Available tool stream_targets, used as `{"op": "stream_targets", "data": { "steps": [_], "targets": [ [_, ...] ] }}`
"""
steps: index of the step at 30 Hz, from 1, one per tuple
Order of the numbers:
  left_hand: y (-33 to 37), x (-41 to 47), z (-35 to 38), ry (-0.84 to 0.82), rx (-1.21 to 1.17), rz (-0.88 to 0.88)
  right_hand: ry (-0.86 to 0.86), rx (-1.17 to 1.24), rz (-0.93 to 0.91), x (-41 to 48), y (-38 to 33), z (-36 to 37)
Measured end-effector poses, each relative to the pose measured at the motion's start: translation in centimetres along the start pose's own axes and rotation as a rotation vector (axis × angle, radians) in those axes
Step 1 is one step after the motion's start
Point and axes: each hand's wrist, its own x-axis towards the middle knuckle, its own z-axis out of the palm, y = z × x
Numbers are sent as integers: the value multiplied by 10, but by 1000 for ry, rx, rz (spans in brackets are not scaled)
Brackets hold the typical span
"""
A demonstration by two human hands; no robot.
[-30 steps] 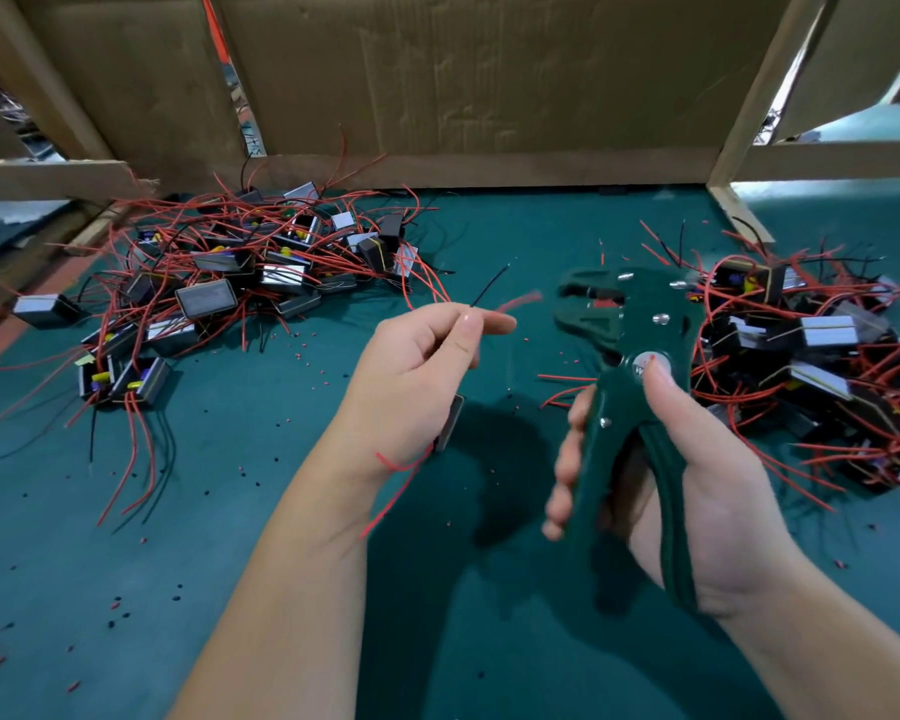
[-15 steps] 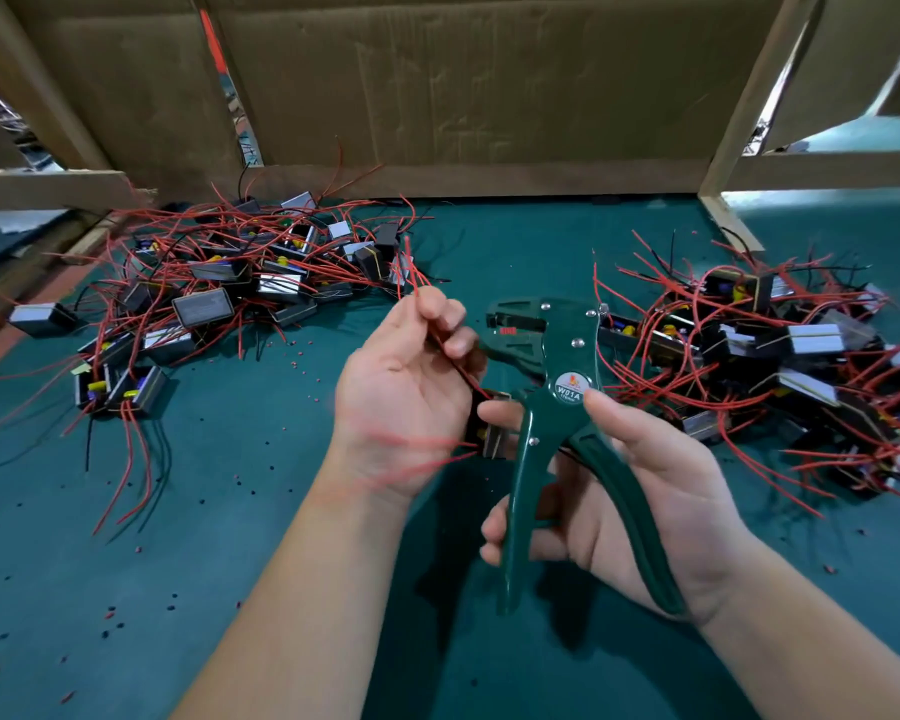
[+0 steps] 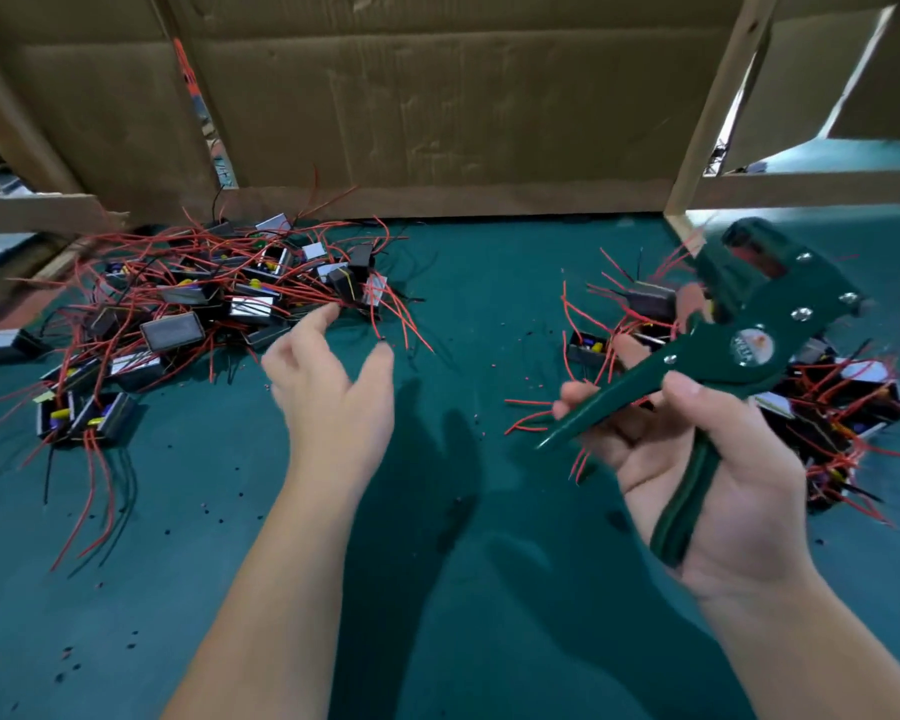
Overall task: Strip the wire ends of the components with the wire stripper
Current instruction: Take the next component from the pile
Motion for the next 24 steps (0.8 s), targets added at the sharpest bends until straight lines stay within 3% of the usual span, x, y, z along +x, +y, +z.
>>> {"op": "stream_targets", "data": {
  "steps": [6,12,16,21,24],
  "targets": [
    [-22,17,-13,57,586,-58,-168,-85,86,-4,3,1],
    [-41,41,-26,-62,651,-301,-217,-88,151,-7,9,-1],
    [-49,47,-25,-25,654,-224,-213,-68,181,-6,9,-2],
    [-36,42,-21,238,490,54,-225,-48,175,-3,7,-1],
    [-24,48,-14,233,564,169,-211,-30,187,-3,7,-4]
  ]
}}
